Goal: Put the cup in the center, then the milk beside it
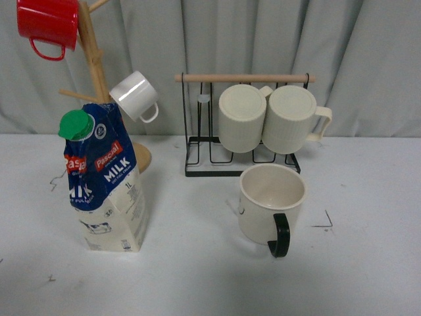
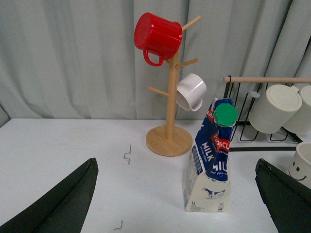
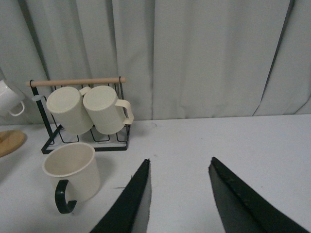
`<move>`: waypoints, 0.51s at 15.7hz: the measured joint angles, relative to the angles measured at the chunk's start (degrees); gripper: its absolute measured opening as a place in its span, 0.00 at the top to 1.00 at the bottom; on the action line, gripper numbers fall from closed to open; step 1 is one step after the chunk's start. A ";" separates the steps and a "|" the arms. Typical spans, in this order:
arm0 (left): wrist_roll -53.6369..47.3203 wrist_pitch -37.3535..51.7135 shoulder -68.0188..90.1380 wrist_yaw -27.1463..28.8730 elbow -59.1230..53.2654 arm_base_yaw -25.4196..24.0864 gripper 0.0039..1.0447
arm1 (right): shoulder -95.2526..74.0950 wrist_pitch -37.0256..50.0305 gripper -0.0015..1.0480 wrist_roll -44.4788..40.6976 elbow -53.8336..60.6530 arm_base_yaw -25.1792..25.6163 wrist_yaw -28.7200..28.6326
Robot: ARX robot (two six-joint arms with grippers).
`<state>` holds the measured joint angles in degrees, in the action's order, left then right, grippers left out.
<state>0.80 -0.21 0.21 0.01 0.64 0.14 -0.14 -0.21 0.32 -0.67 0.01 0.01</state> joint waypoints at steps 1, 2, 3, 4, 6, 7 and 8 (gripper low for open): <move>0.00 0.00 0.00 0.00 0.00 0.00 0.06 | 0.00 0.00 0.60 0.00 0.00 0.00 0.00; 0.00 0.00 0.00 0.00 0.00 0.00 0.06 | 0.00 0.00 0.57 0.00 0.00 0.00 -0.02; 0.00 0.00 0.00 0.00 0.00 0.00 0.06 | 0.00 0.00 0.50 0.00 0.00 0.00 0.00; 0.00 0.00 0.00 0.00 0.00 0.00 0.06 | 0.00 0.00 0.36 0.00 0.00 0.00 0.00; 1.03 -8.70 5.20 3.74 3.41 1.51 0.06 | 0.00 -0.04 0.14 0.02 0.00 0.00 0.02; 1.40 -7.91 12.13 6.56 5.92 2.89 0.06 | 0.00 0.00 0.05 0.00 0.00 0.00 -0.02; 1.77 -0.59 22.93 7.96 10.88 4.85 0.06 | 0.00 0.00 0.07 0.00 0.00 0.00 -0.02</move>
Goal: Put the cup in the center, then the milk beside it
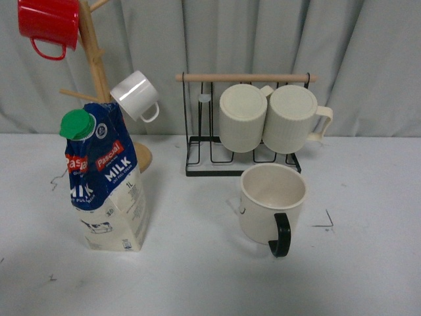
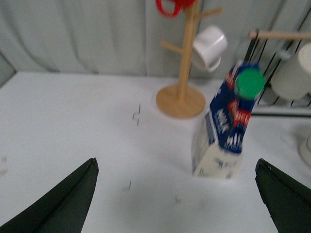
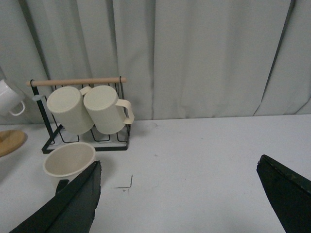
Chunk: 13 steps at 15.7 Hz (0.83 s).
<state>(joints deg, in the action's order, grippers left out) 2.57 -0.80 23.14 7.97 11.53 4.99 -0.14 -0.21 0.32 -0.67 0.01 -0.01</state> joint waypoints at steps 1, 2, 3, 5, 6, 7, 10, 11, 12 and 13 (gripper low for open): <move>0.09 6.36 7.39 -0.44 4.11 1.38 0.06 | 0.00 -0.04 0.06 0.02 0.00 0.00 0.04; 0.28 12.35 16.26 -1.22 8.26 2.54 0.06 | 0.00 0.00 0.06 0.02 0.00 0.00 0.00; 0.61 16.31 24.04 -2.23 11.28 3.54 0.06 | 0.00 0.00 0.06 0.02 0.00 0.00 0.00; 0.63 17.55 27.56 -2.49 12.55 4.15 0.06 | 0.00 -0.02 0.06 0.02 0.00 0.00 0.00; 0.74 19.10 31.87 -2.47 14.12 4.87 0.06 | 0.00 -0.02 0.06 0.02 0.00 0.00 0.00; 0.74 21.33 38.64 -2.16 17.05 6.38 0.06 | 0.00 -0.02 0.06 0.02 0.00 0.00 0.00; 0.81 24.57 52.35 -0.83 24.02 10.54 0.06 | 0.00 -0.02 0.06 0.02 0.00 0.00 0.00; 0.96 24.70 55.32 -0.39 25.14 11.08 0.06 | 0.00 0.00 0.06 0.02 0.00 0.00 0.00; 0.94 25.68 58.58 0.87 26.03 11.34 0.06 | 0.00 -0.02 0.06 0.02 0.00 0.00 0.00; 0.83 26.71 61.09 1.99 26.60 11.21 0.06 | 0.00 -0.02 0.06 0.02 0.00 0.00 0.00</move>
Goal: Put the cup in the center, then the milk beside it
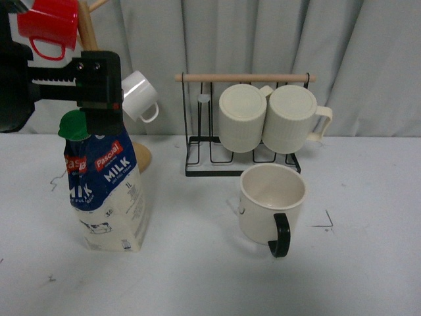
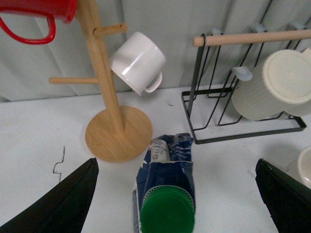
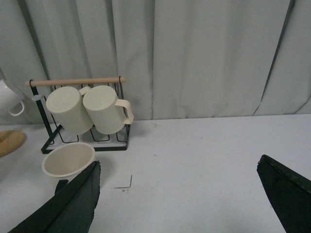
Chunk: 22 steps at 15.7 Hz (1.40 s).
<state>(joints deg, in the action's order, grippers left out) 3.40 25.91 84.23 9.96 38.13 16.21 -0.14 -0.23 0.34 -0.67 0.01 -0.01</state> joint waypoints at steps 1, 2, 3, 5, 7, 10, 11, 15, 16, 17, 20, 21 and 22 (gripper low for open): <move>-0.02 0.50 2.40 0.74 0.57 -0.57 0.06 | 0.00 0.02 0.06 0.00 0.00 0.00 0.00; -0.42 1.27 4.09 1.55 0.79 -1.16 0.06 | 0.00 0.00 0.06 0.00 0.00 0.00 0.00; -0.42 1.77 5.35 1.64 0.79 -1.75 0.06 | 0.00 0.02 0.06 0.00 0.00 0.00 0.00; -0.28 2.60 6.99 1.88 0.31 -2.05 0.06 | 0.00 0.00 0.06 0.00 0.00 0.00 0.00; 1.20 3.43 8.00 1.70 -2.29 -0.96 0.06 | 0.00 0.02 0.06 0.00 0.00 0.00 0.00; 2.64 3.91 8.31 2.54 -3.21 0.46 0.31 | 0.00 0.02 0.06 0.00 0.00 0.00 0.00; 2.67 3.89 8.31 2.71 -3.21 0.76 0.43 | 0.00 0.00 0.06 0.00 0.00 0.00 0.00; 2.62 2.21 7.74 2.64 -2.82 1.20 0.89 | 0.00 0.00 0.06 0.00 0.00 0.00 0.00; 2.64 1.57 7.74 2.69 -2.40 1.31 0.95 | 0.00 0.00 0.06 0.00 0.00 0.00 0.00; 2.64 0.92 7.67 2.73 -1.90 1.57 0.96 | 0.00 0.00 0.06 0.00 0.00 0.00 0.00; 2.32 -2.14 7.50 4.02 0.22 3.67 0.96 | 0.00 0.00 0.06 0.00 0.00 0.00 0.02; 2.10 -2.82 7.50 4.87 1.36 5.09 0.96 | 0.00 0.02 0.06 0.00 0.00 0.00 0.00; 2.08 -3.10 7.50 5.22 2.62 6.49 0.96 | 0.00 0.00 0.06 0.00 0.00 0.00 0.00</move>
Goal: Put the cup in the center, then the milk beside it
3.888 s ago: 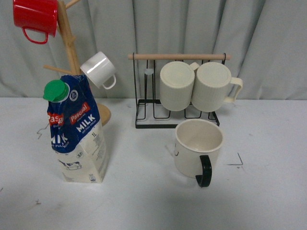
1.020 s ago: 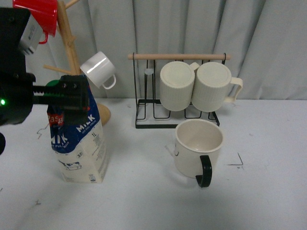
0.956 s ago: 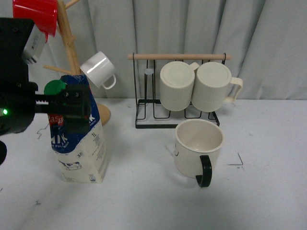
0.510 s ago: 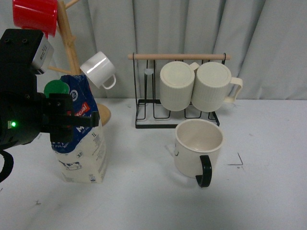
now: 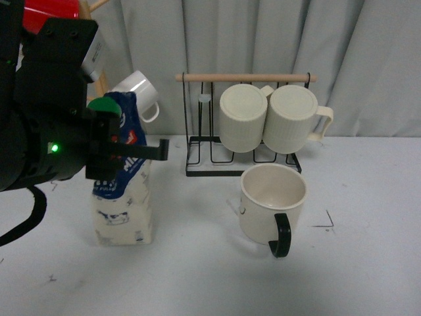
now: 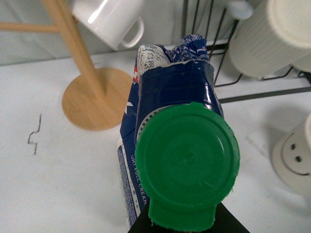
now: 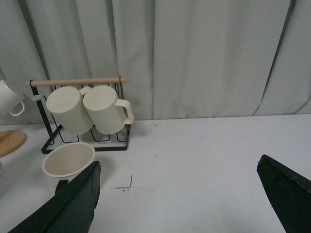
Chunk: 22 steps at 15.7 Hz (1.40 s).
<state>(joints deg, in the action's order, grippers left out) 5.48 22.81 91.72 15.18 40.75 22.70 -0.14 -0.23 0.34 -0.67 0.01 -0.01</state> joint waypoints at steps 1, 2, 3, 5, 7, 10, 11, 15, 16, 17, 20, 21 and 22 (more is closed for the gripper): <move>0.02 0.20 0.00 0.22 1.68 1.73 0.96 | 0.00 0.00 0.06 0.00 0.00 0.00 0.00; 0.09 0.48 0.31 0.55 3.45 3.23 0.96 | 0.00 0.02 0.06 0.00 0.00 0.00 0.00; 0.09 1.33 1.33 1.18 4.79 4.76 0.96 | 0.00 0.02 0.06 0.00 0.00 0.00 0.00; 0.17 2.08 4.39 2.10 5.86 6.58 0.96 | 0.00 0.00 0.06 -0.02 0.00 0.00 0.00; 0.52 1.77 7.28 3.08 5.86 7.98 0.96 | 0.00 0.00 0.06 0.00 0.00 0.00 0.00; 1.16 2.86 7.72 3.89 6.38 9.35 0.97 | 0.00 0.02 0.06 0.00 0.00 0.00 0.00; 1.79 3.30 8.15 3.89 6.71 9.57 0.97 | 0.00 0.00 0.06 -0.02 0.00 0.00 0.02; 3.67 3.02 10.16 4.02 7.23 10.71 0.97 | 0.00 0.00 0.06 0.00 0.00 0.00 0.00; 4.02 3.13 10.40 4.04 7.43 11.02 0.97 | 0.00 0.00 0.06 0.00 0.00 0.00 0.00; 4.70 3.26 10.82 4.04 7.54 11.30 0.97 | 0.00 0.00 0.06 0.00 0.00 0.00 0.00; 5.92 3.34 11.15 4.15 7.87 11.67 0.97 | 0.00 0.00 0.06 0.00 0.00 0.00 0.00; 6.40 3.02 11.21 4.22 7.89 11.76 0.97 | 0.00 0.02 0.06 0.00 0.00 0.00 0.00; 6.97 2.64 11.21 4.13 8.00 11.76 0.88 | 0.00 0.02 0.06 0.00 0.00 0.00 0.00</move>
<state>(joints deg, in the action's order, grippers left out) 12.45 25.45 102.94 19.31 48.75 34.46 -0.14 -0.21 0.34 -0.67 0.01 -0.01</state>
